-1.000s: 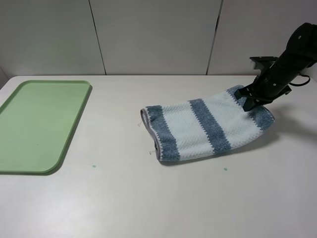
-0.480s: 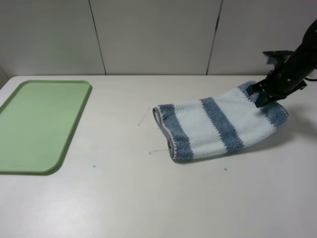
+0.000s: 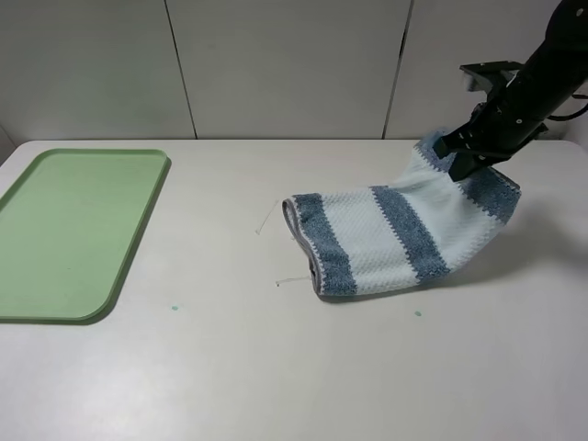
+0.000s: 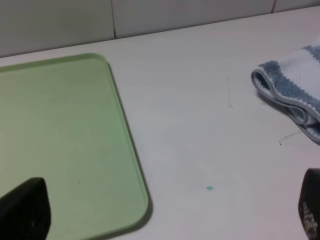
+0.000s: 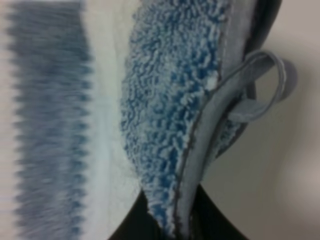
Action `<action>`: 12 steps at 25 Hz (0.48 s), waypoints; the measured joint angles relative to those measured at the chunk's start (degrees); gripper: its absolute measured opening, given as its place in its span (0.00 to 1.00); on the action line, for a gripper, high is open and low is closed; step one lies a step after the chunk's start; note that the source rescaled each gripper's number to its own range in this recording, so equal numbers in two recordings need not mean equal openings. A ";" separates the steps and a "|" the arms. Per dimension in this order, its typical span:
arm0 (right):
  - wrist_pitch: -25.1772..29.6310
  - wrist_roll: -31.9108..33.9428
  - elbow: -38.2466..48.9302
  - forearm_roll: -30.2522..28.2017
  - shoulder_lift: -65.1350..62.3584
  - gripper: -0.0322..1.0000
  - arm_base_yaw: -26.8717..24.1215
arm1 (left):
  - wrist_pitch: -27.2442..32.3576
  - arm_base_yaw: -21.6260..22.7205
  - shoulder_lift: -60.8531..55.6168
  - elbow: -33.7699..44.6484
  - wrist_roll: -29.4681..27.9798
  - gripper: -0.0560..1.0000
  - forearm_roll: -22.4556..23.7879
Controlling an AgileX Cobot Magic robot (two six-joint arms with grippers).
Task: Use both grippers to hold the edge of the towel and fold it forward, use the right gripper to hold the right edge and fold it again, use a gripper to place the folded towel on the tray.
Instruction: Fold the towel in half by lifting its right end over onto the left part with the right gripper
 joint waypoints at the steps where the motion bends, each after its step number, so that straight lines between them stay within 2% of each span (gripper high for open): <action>1: 0.06 0.34 0.00 0.09 -0.32 0.09 0.88 | 0.00 0.00 0.00 0.00 0.00 1.00 0.00; 12: 1.17 1.67 0.00 3.90 -1.25 0.09 9.80 | 0.00 0.00 0.00 0.00 0.00 1.00 0.00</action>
